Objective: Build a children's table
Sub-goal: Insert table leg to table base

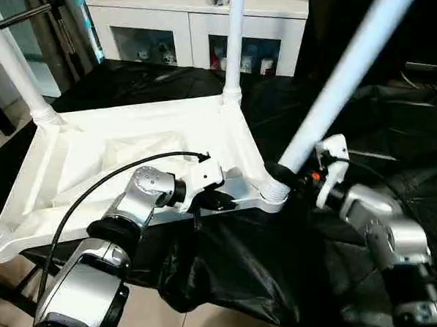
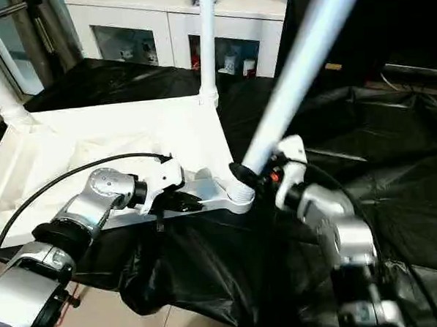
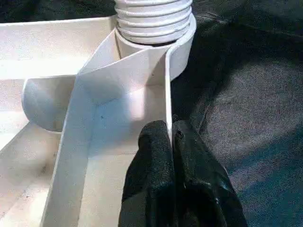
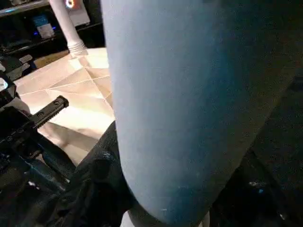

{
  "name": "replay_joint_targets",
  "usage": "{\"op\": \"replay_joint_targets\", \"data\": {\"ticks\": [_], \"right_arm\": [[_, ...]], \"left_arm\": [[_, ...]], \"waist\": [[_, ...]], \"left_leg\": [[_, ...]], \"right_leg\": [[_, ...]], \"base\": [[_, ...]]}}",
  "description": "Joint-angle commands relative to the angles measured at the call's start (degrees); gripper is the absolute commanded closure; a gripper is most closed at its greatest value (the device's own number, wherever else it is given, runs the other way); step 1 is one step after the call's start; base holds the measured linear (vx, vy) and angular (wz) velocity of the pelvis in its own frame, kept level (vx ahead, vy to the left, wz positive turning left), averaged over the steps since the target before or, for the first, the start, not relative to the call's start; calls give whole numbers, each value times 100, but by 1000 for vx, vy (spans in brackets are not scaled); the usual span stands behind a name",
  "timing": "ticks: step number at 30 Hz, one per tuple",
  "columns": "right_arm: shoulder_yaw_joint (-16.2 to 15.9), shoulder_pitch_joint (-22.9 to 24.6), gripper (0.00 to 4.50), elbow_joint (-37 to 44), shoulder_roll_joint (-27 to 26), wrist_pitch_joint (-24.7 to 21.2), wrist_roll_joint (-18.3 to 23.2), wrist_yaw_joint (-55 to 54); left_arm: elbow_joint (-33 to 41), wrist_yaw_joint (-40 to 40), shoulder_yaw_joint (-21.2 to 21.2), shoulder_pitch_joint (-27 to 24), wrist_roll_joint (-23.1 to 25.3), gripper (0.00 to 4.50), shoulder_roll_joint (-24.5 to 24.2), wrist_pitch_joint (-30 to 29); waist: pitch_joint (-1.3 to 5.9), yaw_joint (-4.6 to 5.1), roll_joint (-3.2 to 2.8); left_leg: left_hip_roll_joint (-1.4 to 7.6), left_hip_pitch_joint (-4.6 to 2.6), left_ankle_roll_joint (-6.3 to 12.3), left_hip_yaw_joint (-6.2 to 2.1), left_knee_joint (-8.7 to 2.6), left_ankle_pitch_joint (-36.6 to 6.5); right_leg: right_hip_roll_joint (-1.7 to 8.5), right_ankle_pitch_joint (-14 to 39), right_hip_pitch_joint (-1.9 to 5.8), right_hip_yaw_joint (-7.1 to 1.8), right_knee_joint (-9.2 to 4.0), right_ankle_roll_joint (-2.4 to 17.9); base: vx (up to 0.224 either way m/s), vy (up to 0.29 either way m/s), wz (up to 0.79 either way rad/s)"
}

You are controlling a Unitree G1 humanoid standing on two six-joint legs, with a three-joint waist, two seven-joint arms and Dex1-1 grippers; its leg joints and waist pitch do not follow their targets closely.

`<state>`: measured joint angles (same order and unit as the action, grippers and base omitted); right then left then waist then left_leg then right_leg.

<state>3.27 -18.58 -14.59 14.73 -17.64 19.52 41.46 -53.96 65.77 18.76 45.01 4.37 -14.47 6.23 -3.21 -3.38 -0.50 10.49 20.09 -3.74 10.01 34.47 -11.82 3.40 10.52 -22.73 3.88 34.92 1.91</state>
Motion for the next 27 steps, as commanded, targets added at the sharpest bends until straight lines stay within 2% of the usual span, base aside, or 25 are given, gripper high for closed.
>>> {"op": "replay_joint_targets", "data": {"ticks": [1,3,4,6,8,10,11,13,14,20,24,25,27], "right_arm": [[-287,341,262,-88,84,-131,-386,-82],[-440,409,262,71,106,-94,-512,-144],[-523,382,262,102,112,-89,-571,-155],[-677,290,262,123,113,-97,-685,-159],[-730,248,262,114,111,-105,-722,-159],[-827,179,262,82,122,-121,-765,-121],[-971,98,262,16,159,-130,-853,-50],[-1047,56,262,-33,175,-176,-872,23],[-1178,17,262,-122,220,-256,-901,187],[-1367,-11,262,-365,336,-203,-1015,534],[-1351,-167,262,-628,351,136,-905,888],[-1360,-179,262,-651,365,193,-882,988],[-1477,-169,262,-654,485,361,-928,1265]], "left_arm": [[-92,-97,-21,43,115,450,-56,14],[-94,-96,-19,45,120,450,-53,22],[-97,-93,-14,49,125,450,-49,27],[-105,-91,2,59,143,450,-41,39],[-108,-91,12,62,154,450,-39,44],[-113,-97,29,62,176,450,-37,59],[-108,-98,35,55,181,450,-29,59],[-103,-94,37,50,181,450,-28,59],[-91,-82,39,41,180,450,-33,62],[-44,-37,31,21,179,450,-65,93],[233,381,44,-63,33,450,-102,254],[301,474,51,-91,-2,450,-108,266],[476,715,95,-165,-65,450,-147,340]], "waist": [[362,-13,-32],[363,-11,-31],[361,-5,-56],[347,10,-34],[337,11,-46],[328,15,-32],[335,18,0],[325,40,-10],[326,40,16],[342,38,32],[345,54,54],[346,60,78],[353,58,60]], "left_leg": [[247,1,246,-86,-412,-889],[253,2,230,-96,-425,-896],[252,5,221,-101,-426,-912],[244,-5,201,-94,-430,-1039],[243,-18,185,-95,-436,-1117],[247,-22,176,-103,-446,-1192],[248,-13,178,-111,-447,-1156],[249,-19,181,-104,-446,-1204],[249,-22,190,-100,-444,-1204],[269,-15,227,-106,-449,-1145],[269,3,242,-106,-444,-1159],[272,4,270,-101,-443,-1136],[285,10,293,-108,-446,-1085]], "right_leg": [[501,1305,337,-309,-510,1135],[496,1312,336,-304,-498,1113],[498,1324,338,-306,-496,1110],[493,1540,325,-303,-526,1070],[498,1779,312,-305,-556,1016],[501,1995,304,-308,-572,944],[505,1984,315,-306,-554,945],[501,2035,300,-311,-571,936],[507,2053,298,-314,-577,933],[508,1811,300,-317,-546,996],[531,1789,312,-316,-537,1056],[527,1779,312,-319,-542,1051],[531,1652,316,-317,-517,1106]], "base": [[0,0,0],[0,0,0],[0,0,0],[0,0,0],[0,0,0],[0,0,0],[0,0,0],[0,0,0],[0,0,0],[0,0,0],[0,0,0],[0,0,0],[0,0,0]]}}
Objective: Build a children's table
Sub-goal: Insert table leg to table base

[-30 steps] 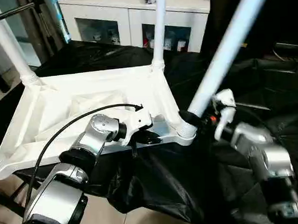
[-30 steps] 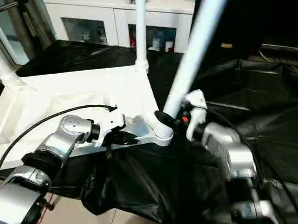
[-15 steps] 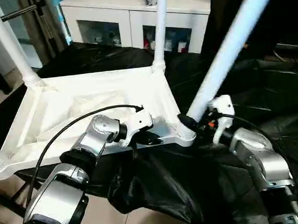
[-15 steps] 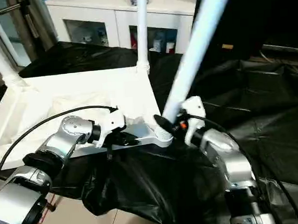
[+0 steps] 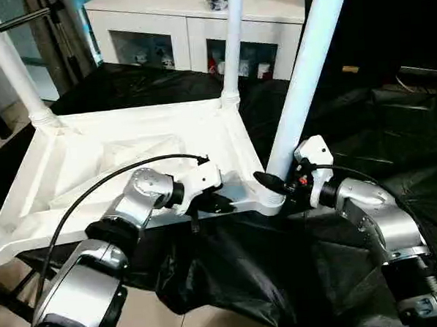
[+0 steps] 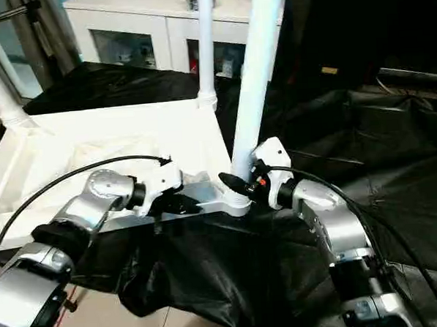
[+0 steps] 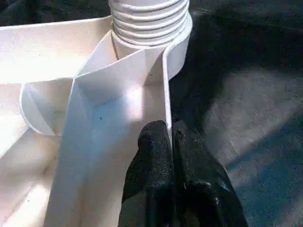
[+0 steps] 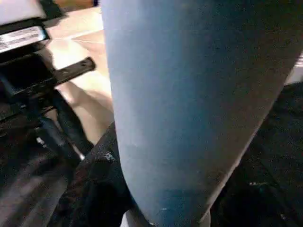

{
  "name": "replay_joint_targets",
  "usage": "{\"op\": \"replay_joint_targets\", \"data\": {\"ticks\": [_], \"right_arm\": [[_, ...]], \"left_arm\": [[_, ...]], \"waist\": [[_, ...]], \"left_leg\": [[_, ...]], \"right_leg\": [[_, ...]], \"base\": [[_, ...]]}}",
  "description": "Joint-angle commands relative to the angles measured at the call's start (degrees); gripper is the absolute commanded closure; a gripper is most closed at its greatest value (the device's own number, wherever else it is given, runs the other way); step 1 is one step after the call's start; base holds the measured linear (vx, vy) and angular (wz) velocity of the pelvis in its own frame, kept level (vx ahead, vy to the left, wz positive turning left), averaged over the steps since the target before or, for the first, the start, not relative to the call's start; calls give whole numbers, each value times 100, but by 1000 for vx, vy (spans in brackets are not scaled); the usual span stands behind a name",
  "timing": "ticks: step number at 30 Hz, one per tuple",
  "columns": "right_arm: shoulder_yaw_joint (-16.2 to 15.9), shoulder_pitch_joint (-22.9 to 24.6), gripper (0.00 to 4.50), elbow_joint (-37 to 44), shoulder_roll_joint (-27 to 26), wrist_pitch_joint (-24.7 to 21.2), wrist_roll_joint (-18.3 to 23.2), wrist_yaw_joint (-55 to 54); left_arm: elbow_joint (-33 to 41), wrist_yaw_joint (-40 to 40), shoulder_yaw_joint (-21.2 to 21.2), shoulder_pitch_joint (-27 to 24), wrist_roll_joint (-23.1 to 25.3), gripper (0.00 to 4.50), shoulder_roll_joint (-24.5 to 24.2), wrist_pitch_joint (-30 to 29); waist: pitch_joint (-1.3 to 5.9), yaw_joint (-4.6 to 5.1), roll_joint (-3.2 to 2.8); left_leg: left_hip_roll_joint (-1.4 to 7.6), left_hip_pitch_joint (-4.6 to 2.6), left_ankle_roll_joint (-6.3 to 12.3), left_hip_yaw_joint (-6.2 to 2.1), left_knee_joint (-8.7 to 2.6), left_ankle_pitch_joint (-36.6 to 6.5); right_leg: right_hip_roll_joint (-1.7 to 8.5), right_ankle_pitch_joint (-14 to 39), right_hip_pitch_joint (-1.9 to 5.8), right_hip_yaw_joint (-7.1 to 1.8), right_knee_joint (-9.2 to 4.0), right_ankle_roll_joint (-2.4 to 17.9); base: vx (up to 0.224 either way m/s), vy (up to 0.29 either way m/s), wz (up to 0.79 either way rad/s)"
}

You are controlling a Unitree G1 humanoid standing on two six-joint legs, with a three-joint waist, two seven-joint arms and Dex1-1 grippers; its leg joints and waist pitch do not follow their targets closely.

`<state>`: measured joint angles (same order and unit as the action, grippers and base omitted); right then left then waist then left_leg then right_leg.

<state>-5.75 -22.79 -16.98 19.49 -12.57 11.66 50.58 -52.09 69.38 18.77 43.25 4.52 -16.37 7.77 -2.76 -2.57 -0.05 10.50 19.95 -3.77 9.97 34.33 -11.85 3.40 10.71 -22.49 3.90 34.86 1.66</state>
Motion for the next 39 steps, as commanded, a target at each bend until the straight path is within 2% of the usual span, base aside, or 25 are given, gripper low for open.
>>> {"op": "replay_joint_targets", "data": {"ticks": [1,4,10,11,15,17,18,19,20,21,22,25,26,27,29,30,32,36,39], "right_arm": [[-627,266,262,-393,73,-106,-147,513],[-686,282,262,-367,158,-71,-171,707],[-766,335,262,-344,286,123,-192,1136],[-747,323,262,-424,237,189,-219,1042],[-618,185,262,-789,34,293,-373,515],[-391,-77,262,-1359,-200,301,-587,-358],[-274,-179,262,-1566,-297,276,-611,-701],[-228,-215,262,-1640,-333,266,-616,-822],[-110,-323,262,-1853,-439,262,-632,-1173],[-24,-406,262,-1995,-534,221,-620,-1428],[41,-483,262,-2118,-622,195,-619,-1665],[140,-644,262,-2359,-801,165,-604,-2094],[176,-714,262,-2458,-876,150,-585,-2224],[277,-894,262,-2705,-1071,84,-525,-2545],[370,-1088,262,-2969,-1269,44,-476,-2847],[383,-1147,262,-3046,-1328,34,-469,-2925],[387,-1188,262,-3114,-1359,51,-474,-2974],[403,-1270,262,-3230,-1475,31,-502,-3034],[343,-1327,262,-3376,-1540,63,-613,-2996]], "left_arm": [[382,483,123,-26,-102,450,12,203],[504,636,152,-71,-123,450,-37,191],[704,651,132,-116,-109,450,-141,88],[708,600,108,-107,-109,450,-133,46],[619,296,35,-19,-36,450,-54,-95],[452,-198,-22,137,99,450,51,-295],[386,-379,-70,214,103,450,122,-407],[367,-442,-89,242,101,450,149,-454],[305,-648,-113,338,138,450,230,-579],[242,-847,-111,430,196,450,309,-701],[174,-1058,-109,519,254,450,393,-826],[17,-1553,-138,689,332,450,611,-1097],[-54,-1742,-163,754,340,450,715,-1227],[-224,-2192,-204,902,369,450,977,-1522],[-381,-2604,-216,1017,439,450,1248,-1703],[-428,-2734,-225,1048,453,450,1339,-1753],[-455,-2806,-232,1066,457,450,1385,-1781],[-521,-2922,-195,1091,501,450,1485,-1841],[-580,-2909,-173,1113,514,450,1478,-1849]], "waist": [[305,-23,19],[305,-19,4],[293,-36,7],[295,-43,20],[284,-30,11],[246,17,8],[231,45,26],[219,62,20],[222,95,27],[217,104,16],[235,115,10],[241,132,3],[250,125,-25],[247,120,-54],[249,116,-38],[253,105,-48],[259,87,-27],[266,77,-25],[254,85,-15]], "left_leg": [[284,21,328,-96,-430,-1063],[297,19,353,-93,-435,-1055],[295,7,320,-88,-441,-1127],[296,0,305,-91,-446,-1140],[293,4,246,-96,-458,-1206],[273,-29,149,-111,-469,-1504],[261,-37,113,-112,-471,-1591],[244,-58,65,-120,-462,-1689],[227,-64,37,-154,-458,-1753],[233,-55,48,-160,-474,-1754],[240,-54,47,-170,-482,-1774],[257,-68,36,-169,-500,-1835],[270,-100,32,-157,-501,-1895],[262,-103,59,-147,-498,-1891],[257,-125,37,-144,-499,-1956],[249,-132,54,-139,-494,-1950],[248,-81,145,-134,-504,-1806],[253,-73,204,-126,-507,-1706],[248,-68,223,-129,-513,-1741]], "right_leg": [[524,1550,293,-318,-509,1156],[522,1423,299,-322,-492,1221],[518,1635,283,-321,-512,1185],[521,1714,279,-316,-520,1159],[526,1831,261,-318,-525,1137],[522,2462,220,-300,-586,998],[518,2705,202,-289,-615,935],[521,2997,180,-280,-641,853],[544,3414,196,-262,-695,657],[537,3440,196,-253,-715,616],[530,3366,199,-237,-721,582],[515,3029,187,-231,-710,694],[516,2830,172,-246,-703,782],[521,2667,174,-250,-702,891],[510,2565,167,-241,-708,954],[516,2481,177,-241,-703,993],[530,2310,223,-253,-702,1009],[533,2102,236,-265,-677,1074],[536,2292,233,-259,-692,1035]], "base": [[0,0,0],[0,0,0],[0,0,0],[0,0,0],[0,0,0],[0,0,0],[0,0,0],[0,0,0],[0,0,0],[0,0,0],[0,0,0],[0,0,0],[0,0,0],[0,0,0],[0,0,0],[0,0,0],[0,0,0],[0,0,0],[0,0,0]]}}
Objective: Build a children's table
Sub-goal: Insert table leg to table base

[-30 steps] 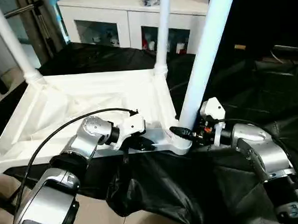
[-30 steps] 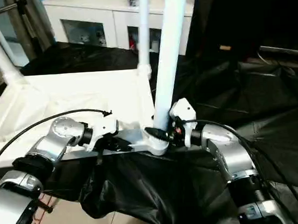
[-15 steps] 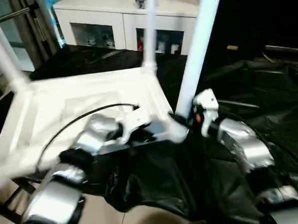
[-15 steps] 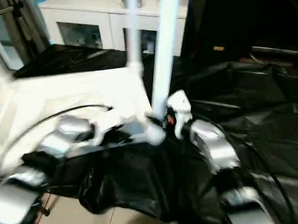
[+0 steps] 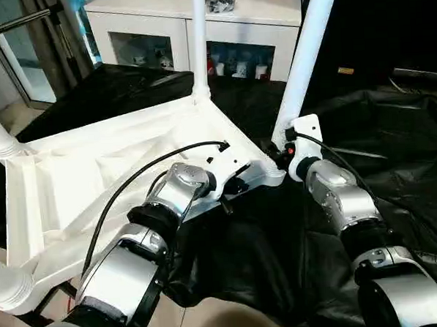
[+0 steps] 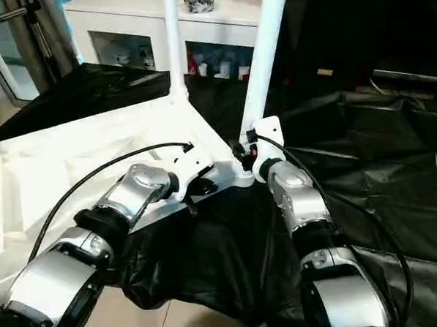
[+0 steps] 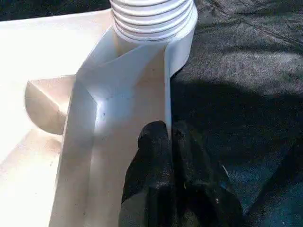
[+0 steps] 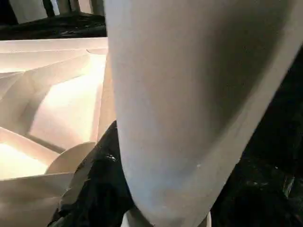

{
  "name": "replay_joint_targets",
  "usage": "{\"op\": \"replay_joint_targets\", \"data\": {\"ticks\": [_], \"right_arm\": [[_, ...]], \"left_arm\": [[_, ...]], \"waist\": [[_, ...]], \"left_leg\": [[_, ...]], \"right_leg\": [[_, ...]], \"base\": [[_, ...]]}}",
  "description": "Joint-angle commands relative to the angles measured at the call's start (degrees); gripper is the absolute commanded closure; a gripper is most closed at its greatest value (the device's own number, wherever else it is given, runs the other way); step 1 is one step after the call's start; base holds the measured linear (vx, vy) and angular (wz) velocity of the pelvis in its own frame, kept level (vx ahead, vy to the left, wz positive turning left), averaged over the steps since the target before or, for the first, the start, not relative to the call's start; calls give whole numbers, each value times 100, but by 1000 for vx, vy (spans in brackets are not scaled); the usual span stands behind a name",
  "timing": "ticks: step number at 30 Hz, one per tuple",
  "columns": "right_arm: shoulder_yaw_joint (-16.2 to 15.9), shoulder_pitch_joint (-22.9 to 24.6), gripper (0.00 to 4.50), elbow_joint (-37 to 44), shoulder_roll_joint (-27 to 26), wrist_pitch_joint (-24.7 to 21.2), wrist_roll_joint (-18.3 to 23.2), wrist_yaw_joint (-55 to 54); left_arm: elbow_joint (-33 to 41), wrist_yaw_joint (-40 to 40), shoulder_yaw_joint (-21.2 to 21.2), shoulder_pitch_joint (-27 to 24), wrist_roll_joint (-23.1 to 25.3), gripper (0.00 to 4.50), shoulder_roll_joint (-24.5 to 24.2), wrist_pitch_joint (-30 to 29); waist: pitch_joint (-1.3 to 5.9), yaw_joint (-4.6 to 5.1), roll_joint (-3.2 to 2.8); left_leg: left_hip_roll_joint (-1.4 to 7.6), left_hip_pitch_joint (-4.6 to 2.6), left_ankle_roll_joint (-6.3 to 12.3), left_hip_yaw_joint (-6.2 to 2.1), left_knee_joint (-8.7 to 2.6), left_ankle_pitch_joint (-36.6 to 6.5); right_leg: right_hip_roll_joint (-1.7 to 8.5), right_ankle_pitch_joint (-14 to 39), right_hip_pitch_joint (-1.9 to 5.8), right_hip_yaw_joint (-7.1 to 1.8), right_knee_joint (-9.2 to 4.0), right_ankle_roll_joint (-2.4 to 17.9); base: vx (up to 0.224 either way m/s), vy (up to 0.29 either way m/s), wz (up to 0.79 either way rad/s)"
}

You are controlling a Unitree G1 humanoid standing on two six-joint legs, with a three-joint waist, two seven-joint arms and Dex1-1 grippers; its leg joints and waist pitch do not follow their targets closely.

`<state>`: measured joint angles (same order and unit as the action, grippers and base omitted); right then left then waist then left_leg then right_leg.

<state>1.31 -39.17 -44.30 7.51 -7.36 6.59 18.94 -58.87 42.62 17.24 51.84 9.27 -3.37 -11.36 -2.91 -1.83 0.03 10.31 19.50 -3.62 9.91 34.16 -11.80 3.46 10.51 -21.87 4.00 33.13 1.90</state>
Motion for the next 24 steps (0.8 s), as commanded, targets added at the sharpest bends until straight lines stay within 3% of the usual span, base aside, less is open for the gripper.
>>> {"op": "replay_joint_targets", "data": {"ticks": [1,5,8,16,20,23,24], "right_arm": [[-379,304,262,-657,-346,-502,-120,169],[-435,283,262,-675,-342,-551,-144,288],[-336,203,192,-675,-339,-531,-99,303],[-136,61,117,-538,-326,-466,53,546],[-109,63,86,-389,-274,-477,116,674],[-153,101,68,-158,-165,-461,128,952],[-181,132,50,-56,-122,-468,126,1043]], "left_arm": [[87,-238,-23,259,36,450,169,63],[60,-229,-35,274,34,450,143,84],[52,-184,-51,294,32,450,117,101],[120,-5,4,261,54,450,41,285],[222,154,47,199,55,450,-24,394],[360,418,70,97,21,450,-120,561],[403,490,81,63,16,450,-156,606]], "waist": [[263,13,-16],[243,23,-18],[238,33,-21],[234,28,-23],[256,16,-27],[296,-4,-30],[323,-11,-29]], "left_leg": [[265,-32,208,-122,-497,-1782],[257,-57,197,-135,-501,-1968],[259,-66,188,-152,-510,-2067],[258,-56,228,-144,-516,-2036],[277,-16,256,-144,-532,-1801],[291,31,301,-131,-526,-1500],[301,49,341,-121,-505,-1254]], "right_leg": [[529,2396,163,-266,-527,990],[528,2874,128,-249,-585,825],[529,3080,106,-238,-611,715],[542,3115,90,-250,-635,706],[540,2801,121,-270,-591,772],[545,2209,172,-292,-522,944],[546,1779,190,-302,-466,1067]], "base": [[0,0,0],[0,0,0],[0,0,0],[0,0,0],[0,0,0],[0,0,0],[0,0,0]]}}
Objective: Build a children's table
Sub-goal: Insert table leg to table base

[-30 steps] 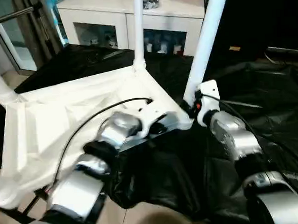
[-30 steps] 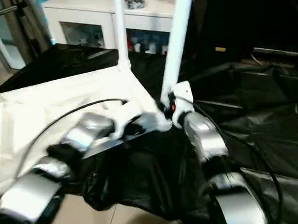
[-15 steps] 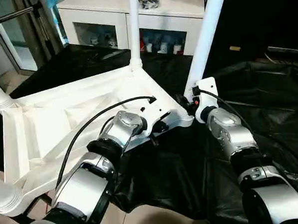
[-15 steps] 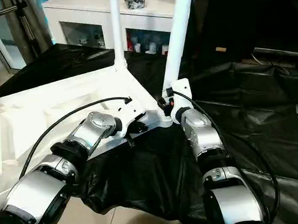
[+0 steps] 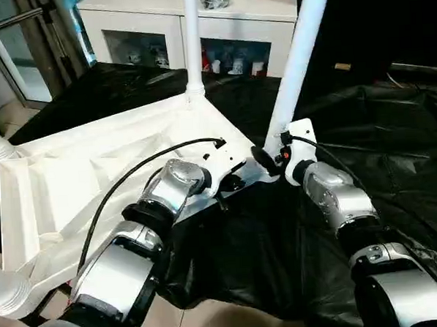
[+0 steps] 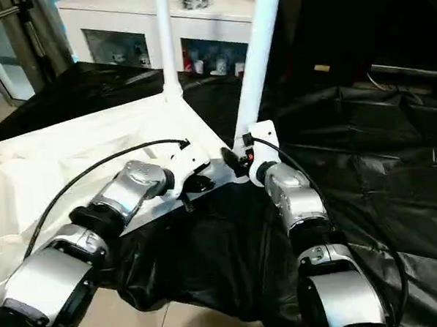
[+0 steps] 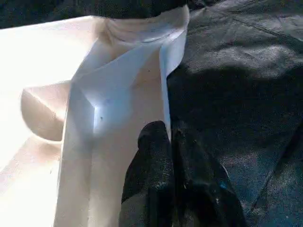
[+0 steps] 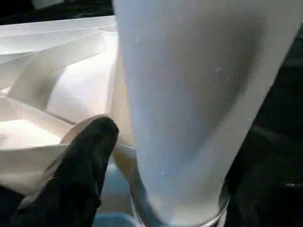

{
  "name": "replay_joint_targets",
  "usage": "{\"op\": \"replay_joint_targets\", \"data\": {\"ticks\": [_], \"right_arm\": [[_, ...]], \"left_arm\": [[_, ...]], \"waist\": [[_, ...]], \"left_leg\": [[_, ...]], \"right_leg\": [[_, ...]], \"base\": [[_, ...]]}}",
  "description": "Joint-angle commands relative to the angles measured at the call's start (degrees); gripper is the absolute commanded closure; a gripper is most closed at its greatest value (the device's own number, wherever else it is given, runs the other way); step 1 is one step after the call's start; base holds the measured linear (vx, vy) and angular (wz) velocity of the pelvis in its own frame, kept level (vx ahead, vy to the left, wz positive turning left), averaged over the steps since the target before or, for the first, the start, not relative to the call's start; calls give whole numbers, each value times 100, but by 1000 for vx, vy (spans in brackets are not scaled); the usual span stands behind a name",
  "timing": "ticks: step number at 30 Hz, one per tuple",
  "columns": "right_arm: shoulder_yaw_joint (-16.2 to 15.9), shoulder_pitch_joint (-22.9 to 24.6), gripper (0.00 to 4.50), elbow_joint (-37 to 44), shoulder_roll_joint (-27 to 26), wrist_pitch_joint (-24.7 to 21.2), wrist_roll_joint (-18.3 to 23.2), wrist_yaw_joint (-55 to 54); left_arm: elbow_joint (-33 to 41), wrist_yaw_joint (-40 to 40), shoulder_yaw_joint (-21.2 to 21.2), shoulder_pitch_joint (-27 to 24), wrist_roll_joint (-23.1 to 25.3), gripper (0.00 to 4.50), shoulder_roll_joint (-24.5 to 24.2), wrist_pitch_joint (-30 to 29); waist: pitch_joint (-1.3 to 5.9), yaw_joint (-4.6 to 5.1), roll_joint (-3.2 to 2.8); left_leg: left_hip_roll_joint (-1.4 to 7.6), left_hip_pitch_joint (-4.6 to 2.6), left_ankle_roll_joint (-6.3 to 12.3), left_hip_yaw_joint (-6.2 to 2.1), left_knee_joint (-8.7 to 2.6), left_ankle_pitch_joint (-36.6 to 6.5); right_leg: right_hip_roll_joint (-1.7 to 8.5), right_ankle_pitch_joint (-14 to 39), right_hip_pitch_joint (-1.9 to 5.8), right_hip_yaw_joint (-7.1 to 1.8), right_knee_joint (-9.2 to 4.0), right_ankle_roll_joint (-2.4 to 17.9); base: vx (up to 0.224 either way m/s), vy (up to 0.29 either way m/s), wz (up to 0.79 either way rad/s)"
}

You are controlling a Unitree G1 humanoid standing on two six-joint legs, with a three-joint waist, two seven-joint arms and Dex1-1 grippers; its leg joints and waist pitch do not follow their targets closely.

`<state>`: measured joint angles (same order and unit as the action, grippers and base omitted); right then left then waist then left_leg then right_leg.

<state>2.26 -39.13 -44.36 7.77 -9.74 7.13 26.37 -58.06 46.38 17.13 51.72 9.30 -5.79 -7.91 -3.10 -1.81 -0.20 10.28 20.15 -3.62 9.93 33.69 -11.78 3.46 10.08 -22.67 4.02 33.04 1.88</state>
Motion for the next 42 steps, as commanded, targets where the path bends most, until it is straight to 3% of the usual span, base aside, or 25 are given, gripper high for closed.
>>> {"op": "replay_joint_targets", "data": {"ticks": [1,5,10,15,18,21,29,35,42], "right_arm": [[-306,160,40,51,-99,-229,62,388],[-425,305,31,441,110,-235,73,825],[-603,561,31,1028,485,-334,152,1487],[-634,815,31,1568,895,-531,228,2128],[-698,962,31,1854,1114,-628,279,2452],[-825,1166,31,2173,1423,-648,278,2805],[-926,1339,31,2393,1714,-677,233,3152],[-1015,1426,82,2575,1877,-738,276,3415],[-1081,1484,141,2609,1924,-747,297,3550]], "left_arm": [[358,195,99,44,4,450,52,303],[489,466,136,-57,-22,450,-71,427],[663,824,172,-182,-90,450,-201,520],[938,1335,251,-372,-147,450,-384,811],[1067,1549,268,-454,-191,450,-464,851],[1204,1818,289,-552,-237,450,-576,850],[1435,2217,327,-706,-310,450,-716,956],[1729,2700,388,-872,-410,450,-918,1107],[1885,2888,410,-970,-431,450,-1025,1097]], "waist": [[332,-14,-10],[350,-32,-1],[391,-74,-25],[391,-126,-30],[392,-169,-38],[376,-216,-34],[384,-231,-30],[399,-268,-31],[400,-311,-28]], "left_leg": [[309,-2,390,-106,-454,-1143],[295,12,474,-86,-423,-984],[332,16,615,-74,-389,-497],[339,18,699,-59,-368,-456],[347,10,717,-47,-360,-432],[355,-2,624,-42,-369,-573],[340,3,545,-39,-357,-589],[352,3,603,-22,-340,-479],[359,-7,503,-1,-337,-521]], "right_leg": [[533,1592,265,-299,-435,1167],[532,1479,284,-298,-420,1243],[521,495,320,-295,-294,1507],[527,170,343,-297,-249,1624],[523,146,337,-299,-243,1614],[528,486,333,-298,-280,1521],[515,667,325,-292,-288,1443],[504,412,320,-287,-249,1483],[505,537,314,-287,-236,1437]], "base": [[0,0,0],[0,0,0],[0,0,0],[0,0,0],[0,0,0],[0,0,0],[0,0,0],[0,0,0],[0,0,0]]}}
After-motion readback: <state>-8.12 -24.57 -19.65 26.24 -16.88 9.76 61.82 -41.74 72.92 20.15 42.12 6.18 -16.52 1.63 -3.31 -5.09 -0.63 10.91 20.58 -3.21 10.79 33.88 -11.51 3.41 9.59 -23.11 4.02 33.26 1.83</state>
